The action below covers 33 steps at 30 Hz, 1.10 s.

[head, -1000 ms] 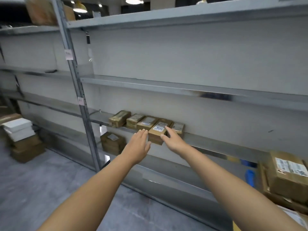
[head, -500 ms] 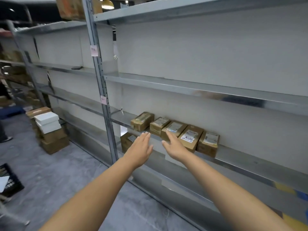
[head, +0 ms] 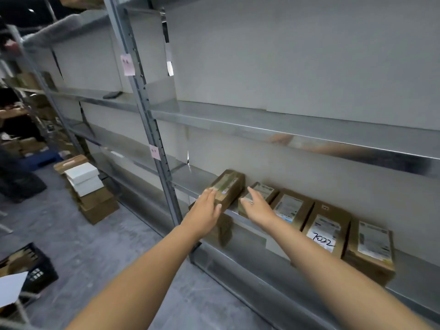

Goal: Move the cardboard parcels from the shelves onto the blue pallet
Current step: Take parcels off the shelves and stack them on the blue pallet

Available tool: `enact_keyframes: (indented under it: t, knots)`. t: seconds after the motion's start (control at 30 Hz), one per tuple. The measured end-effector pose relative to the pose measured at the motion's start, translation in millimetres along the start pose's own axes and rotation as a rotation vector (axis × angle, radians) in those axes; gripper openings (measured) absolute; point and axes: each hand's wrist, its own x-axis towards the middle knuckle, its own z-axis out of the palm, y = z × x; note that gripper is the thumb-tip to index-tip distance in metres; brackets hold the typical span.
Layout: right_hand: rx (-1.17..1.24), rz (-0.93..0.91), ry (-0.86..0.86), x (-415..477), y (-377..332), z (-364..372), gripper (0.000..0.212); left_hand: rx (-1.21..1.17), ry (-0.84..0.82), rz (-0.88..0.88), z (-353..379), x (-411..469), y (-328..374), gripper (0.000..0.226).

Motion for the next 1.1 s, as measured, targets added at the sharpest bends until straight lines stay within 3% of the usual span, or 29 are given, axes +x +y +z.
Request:
enact_keyframes:
  t: [0.37,0.7,0.93,1.03,1.1]
  knots:
    - [0.034,0.133,0.055,131,-3,65,0.059,-0.093,-0.087,-0.014,27,126,-110,0.056]
    - [0.124,0.501,0.227,241,10,122,0.044,-0.292,-0.307,-0.014,67,244,-180,0.052]
    - [0.091,0.597,0.351,271,21,152,0.063,-0.496,-0.497,-0.080,104,284,-199,0.046]
    - [0.267,0.606,0.513,277,27,156,0.056,-0.624,-0.533,-0.113,118,293,-199,0.037]
    - [0.368,0.619,0.508,276,31,160,0.049,-0.711,-0.529,-0.134,123,295,-197,0.034]
